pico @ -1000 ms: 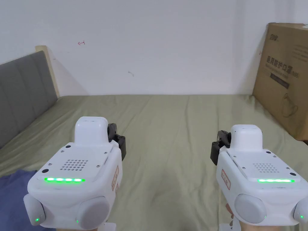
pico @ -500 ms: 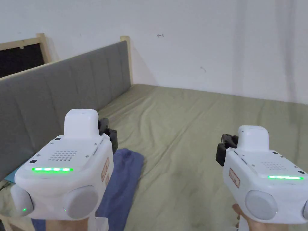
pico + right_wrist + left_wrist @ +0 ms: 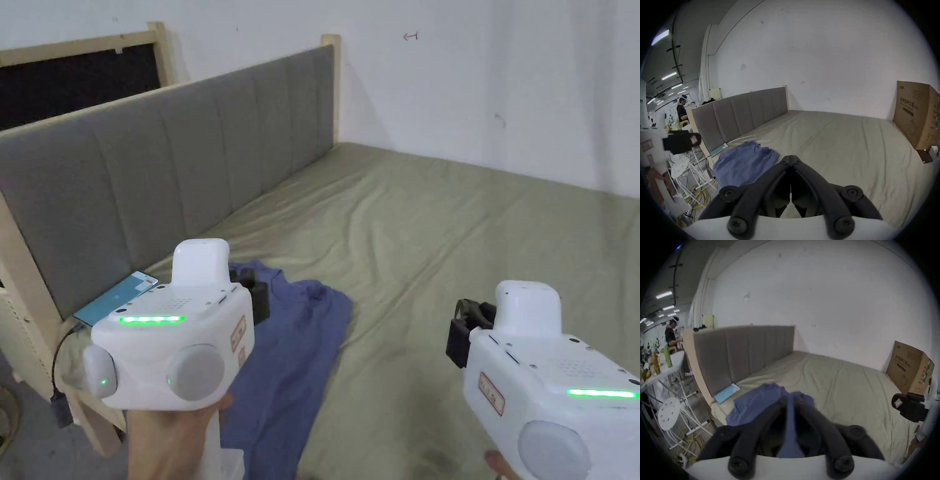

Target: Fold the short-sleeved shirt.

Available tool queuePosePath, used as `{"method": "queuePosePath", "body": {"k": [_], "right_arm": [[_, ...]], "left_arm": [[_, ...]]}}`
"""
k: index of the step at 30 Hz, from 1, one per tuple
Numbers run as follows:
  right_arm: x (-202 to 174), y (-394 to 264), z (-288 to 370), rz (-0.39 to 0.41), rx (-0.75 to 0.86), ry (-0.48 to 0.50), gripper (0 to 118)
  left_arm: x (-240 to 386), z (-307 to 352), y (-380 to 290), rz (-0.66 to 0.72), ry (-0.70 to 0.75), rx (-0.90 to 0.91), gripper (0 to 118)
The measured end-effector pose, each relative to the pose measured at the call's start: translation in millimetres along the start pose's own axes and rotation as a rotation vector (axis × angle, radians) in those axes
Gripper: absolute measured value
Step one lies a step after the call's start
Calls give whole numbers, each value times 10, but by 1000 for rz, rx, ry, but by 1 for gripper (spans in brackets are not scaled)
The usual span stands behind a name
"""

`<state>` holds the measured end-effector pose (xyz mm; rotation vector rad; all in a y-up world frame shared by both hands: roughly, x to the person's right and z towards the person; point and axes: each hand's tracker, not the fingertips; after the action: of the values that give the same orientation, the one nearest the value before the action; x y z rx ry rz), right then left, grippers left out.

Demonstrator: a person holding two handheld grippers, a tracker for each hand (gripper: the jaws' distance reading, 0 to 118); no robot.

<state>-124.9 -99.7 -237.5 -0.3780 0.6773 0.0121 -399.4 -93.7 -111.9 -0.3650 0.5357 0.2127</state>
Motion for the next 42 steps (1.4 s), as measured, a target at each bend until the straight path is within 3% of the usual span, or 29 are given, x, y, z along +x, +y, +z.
{"method": "queuePosePath", "body": {"k": [2, 3, 4, 9, 14, 18, 20, 23, 25, 27, 28, 30, 33, 36, 39, 42], "right_arm": [[74, -47, -67, -14, -25, -14, 0], [107, -72, -93, -23, -35, -23, 0], [147, -99, -137, -33, -51, -30, 0], [334, -241, -420, -89, -124, -56, 0], [493, -357, -703, -92, -187, -85, 0], [594, -492, -882, -96, -246, -100, 0], [631, -545, -903, -98, -259, -101, 0], [670, -604, -927, -107, -281, -104, 0], [682, -620, -927, -120, -293, -106, 0], [683, -620, -904, -130, -293, -104, 0], [683, -616, -890, -131, -293, -104, 0], [687, -595, -862, -123, -292, -106, 0], [713, -555, -809, -120, -282, -113, 0], [778, -524, -762, -146, -272, -122, 0], [836, -479, -654, -161, -260, -132, 0], [918, -430, -510, -180, -238, -151, 0]], "left_arm": [[-2, -266, -114, 10, -19, -101, 81], [-6, -409, -186, 20, -26, -140, 102], [-5, -523, -252, 23, -29, -167, 111], [33, -1136, -603, 16, -21, -320, 111], [73, -1757, -904, -20, -29, -455, 111], [79, -2137, -1104, 39, -32, -556, 113], [159, -2144, -1122, -57, -10, -541, 109], [264, -2080, -1098, -103, 40, -518, 76], [260, -2053, -1056, -98, 41, -508, 66], [221, -2049, -1029, -96, 60, -494, 31], [178, -2073, -1030, -92, 92, -498, 5], [75, -2025, -964, 43, 34, -533, 5], [-44, -2009, -869, 142, 9, -541, 5], [-84, -1922, -789, 148, -33, -526, 5], [-127, -1769, -500, 243, -116, -464, 5], [1, -1615, -17, 196, -133, -368, 5]]}}
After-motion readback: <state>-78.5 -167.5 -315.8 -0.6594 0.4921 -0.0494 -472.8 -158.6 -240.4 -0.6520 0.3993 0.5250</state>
